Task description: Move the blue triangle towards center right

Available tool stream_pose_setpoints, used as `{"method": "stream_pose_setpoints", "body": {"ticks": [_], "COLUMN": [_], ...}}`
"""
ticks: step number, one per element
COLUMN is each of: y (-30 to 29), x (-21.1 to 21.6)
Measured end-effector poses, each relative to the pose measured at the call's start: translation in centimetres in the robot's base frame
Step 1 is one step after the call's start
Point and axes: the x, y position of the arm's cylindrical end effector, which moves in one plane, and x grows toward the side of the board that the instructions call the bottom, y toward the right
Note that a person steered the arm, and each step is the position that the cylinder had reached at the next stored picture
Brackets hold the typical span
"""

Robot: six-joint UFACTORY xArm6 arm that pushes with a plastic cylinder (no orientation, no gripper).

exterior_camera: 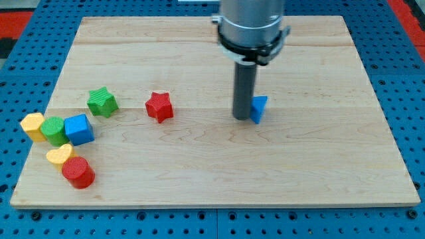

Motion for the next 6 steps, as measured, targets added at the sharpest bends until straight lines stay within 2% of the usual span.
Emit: {"method": "stream_pose_setpoints", "body": {"ticks": [2,4,6], "y": [4.9,3.8,4.7], "x": [-1.1,-3.8,-3.9]}}
